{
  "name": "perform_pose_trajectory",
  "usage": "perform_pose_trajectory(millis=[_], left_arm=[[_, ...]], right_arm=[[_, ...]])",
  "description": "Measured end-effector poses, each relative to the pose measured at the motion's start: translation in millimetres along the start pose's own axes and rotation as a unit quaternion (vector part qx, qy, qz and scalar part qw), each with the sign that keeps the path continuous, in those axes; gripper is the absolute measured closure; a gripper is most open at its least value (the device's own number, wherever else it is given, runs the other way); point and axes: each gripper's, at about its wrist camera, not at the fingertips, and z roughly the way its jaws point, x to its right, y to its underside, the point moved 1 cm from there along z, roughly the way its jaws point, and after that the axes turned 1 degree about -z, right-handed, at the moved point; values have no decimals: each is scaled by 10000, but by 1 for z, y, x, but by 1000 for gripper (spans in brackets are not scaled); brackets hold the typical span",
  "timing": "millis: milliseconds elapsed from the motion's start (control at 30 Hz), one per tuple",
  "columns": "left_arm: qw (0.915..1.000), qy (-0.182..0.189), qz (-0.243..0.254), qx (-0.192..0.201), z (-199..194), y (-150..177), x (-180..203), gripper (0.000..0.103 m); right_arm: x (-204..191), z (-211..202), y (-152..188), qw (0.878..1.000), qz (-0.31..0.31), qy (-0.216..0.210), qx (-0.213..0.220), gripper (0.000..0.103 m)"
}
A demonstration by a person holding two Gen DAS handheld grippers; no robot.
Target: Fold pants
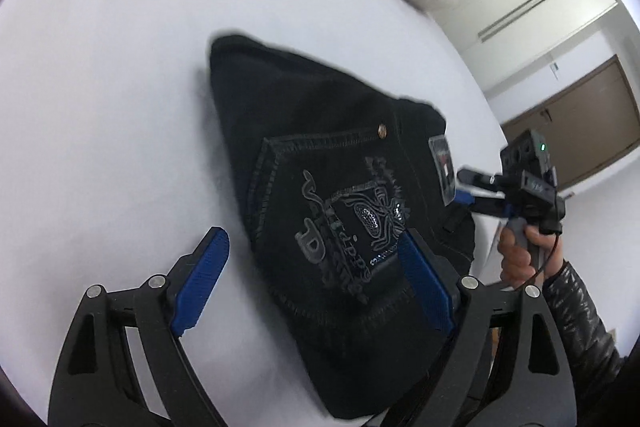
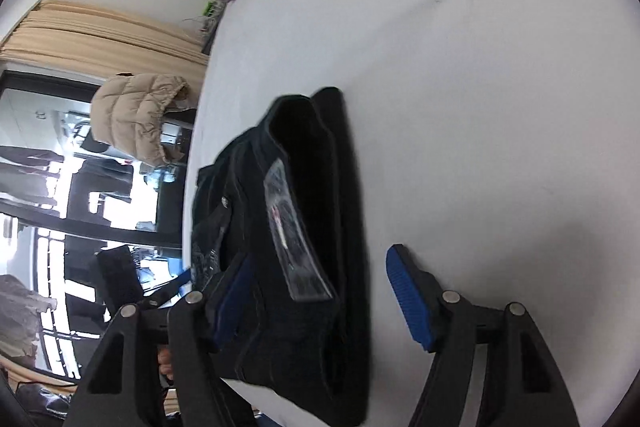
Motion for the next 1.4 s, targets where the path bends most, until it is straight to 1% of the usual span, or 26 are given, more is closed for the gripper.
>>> perform_pose_trajectory(millis=[67, 100, 133, 167, 200, 233, 267, 300, 367, 400, 467, 533, 667, 733, 867, 1000, 1033, 1100, 1233, 1333, 1400], left_arm=[[9997, -26, -15, -233, 17, -3, 0, 18], [9996, -51, 25, -268, 18, -3, 1, 19], [9995, -93, 88, -300, 20, -3, 6, 24], [9992, -146, 128, -359, 24, -4, 9, 33], [9984, -286, 184, -443, 29, -7, 12, 37], [9979, -367, 229, -478, 31, -7, 13, 44], [9974, -421, 273, -512, 32, -8, 15, 47], [9970, -465, 315, -537, 32, -9, 17, 49], [9962, -554, 375, -559, 31, -10, 19, 57], [9961, -573, 393, -546, 31, -10, 20, 59], [9958, -626, 429, -505, 29, -10, 22, 69], [9955, -663, 477, -472, 29, -11, 26, 73], [9951, -681, 600, -398, 24, -10, 31, 80], [9950, -681, 633, -355, 23, -11, 33, 81], [9951, -657, 702, -251, 17, -13, 34, 83], [9937, -750, 829, -24, 0, -20, 36, 83], [9935, -764, 842, 71, -11, -24, 34, 83], [9928, -813, 859, 200, -23, -34, 29, 83], [9898, -988, 907, 484, -47, -72, 3, 83], [9889, -1033, 902, 571, -53, -99, -22, 83], [9911, -940, 722, 599, -52, -117, -48, 83]], right_arm=[[-4, 10, -4, 9999, -68, 24, -157, 36], [-6, 15, -6, 9996, -99, 83, -241, 43], [-6, 20, -9, 9994, -102, 141, -305, 52], [-6, 26, -13, 9992, -64, 160, -349, 55], [-5, 29, -15, 9992, -41, 179, -361, 63], [-7, 32, -16, 9991, -49, 214, -375, 68], [-9, 34, -15, 9988, -89, 285, -383, 68], [-12, 36, -14, 9986, -130, 342, -380, 70], [-19, 37, -12, 9980, -214, 471, -353, 73], [-22, 37, -11, 9978, -260, 516, -330, 76], [-29, 34, -8, 9972, -352, 621, -241, 78], [-37, 31, -6, 9965, -439, 702, -140, 81], [-52, 28, -7, 9945, -582, 871, -29, 82], [-59, 23, -6, 9936, -675, 906, 16, 83], [-83, 15, -6, 9913, -914, 941, 94, 83], [-110, 12, -12, 9899, -1128, 842, 149, 84], [-117, 12, -16, 9899, -1163, 786, 178, 84], [-135, 17, -30, 9895, -1272, 653, 231, 84], [-162, 45, -66, 9889, -1389, 483, 227, 84], [-169, 75, -93, 9906, -1311, 330, 194, 84], [-168, 98, -113, 9929, -1168, 198, 145, 84]])
